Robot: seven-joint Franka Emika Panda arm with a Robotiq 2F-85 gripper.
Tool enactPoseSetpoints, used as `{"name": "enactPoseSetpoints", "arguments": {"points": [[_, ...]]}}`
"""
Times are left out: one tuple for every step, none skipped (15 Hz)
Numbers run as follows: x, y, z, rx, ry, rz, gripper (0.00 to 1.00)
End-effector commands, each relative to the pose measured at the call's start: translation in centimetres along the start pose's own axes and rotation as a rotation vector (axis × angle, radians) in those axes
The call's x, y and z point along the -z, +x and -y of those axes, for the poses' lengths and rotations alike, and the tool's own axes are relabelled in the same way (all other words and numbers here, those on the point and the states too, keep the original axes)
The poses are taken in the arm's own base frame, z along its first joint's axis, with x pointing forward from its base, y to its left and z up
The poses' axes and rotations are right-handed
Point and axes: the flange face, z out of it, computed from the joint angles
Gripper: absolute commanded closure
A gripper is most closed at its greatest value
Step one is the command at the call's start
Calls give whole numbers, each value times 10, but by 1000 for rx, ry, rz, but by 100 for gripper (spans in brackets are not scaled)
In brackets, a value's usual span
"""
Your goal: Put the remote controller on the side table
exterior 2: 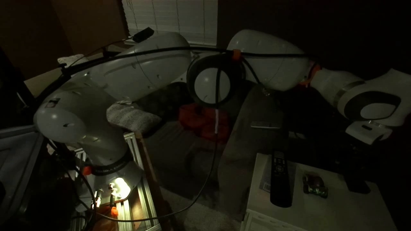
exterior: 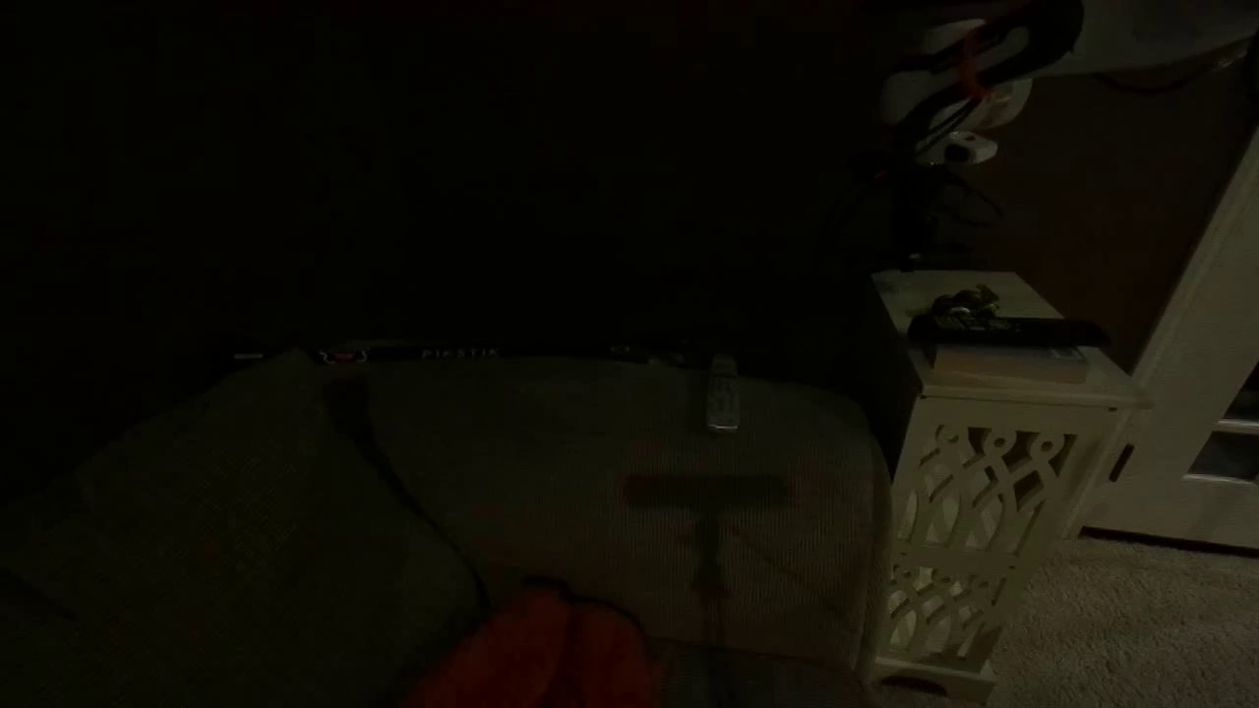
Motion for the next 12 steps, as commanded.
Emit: {"name": "enactPoseSetpoints", "arguments": {"points": [[-4, 11, 8, -134, -14, -3, 72], [-7, 15, 9, -166, -17, -6, 72], [-12, 20, 11, -195, -17, 4, 72], [-15, 23, 14, -211, -5, 19, 72], [-20, 27, 17, -230, 8, 31, 72], [-23, 29, 20, -243, 23, 41, 72], [-27, 33, 22, -251, 33, 54, 72], [-28, 34, 25, -246, 55, 65, 72], [-30, 35, 27, -230, 74, 67, 72], [-31, 36, 29, -211, 88, 69, 72], [-34, 38, 30, -196, 99, 66, 72], [-34, 40, 31, -180, 99, 62, 72]]}}
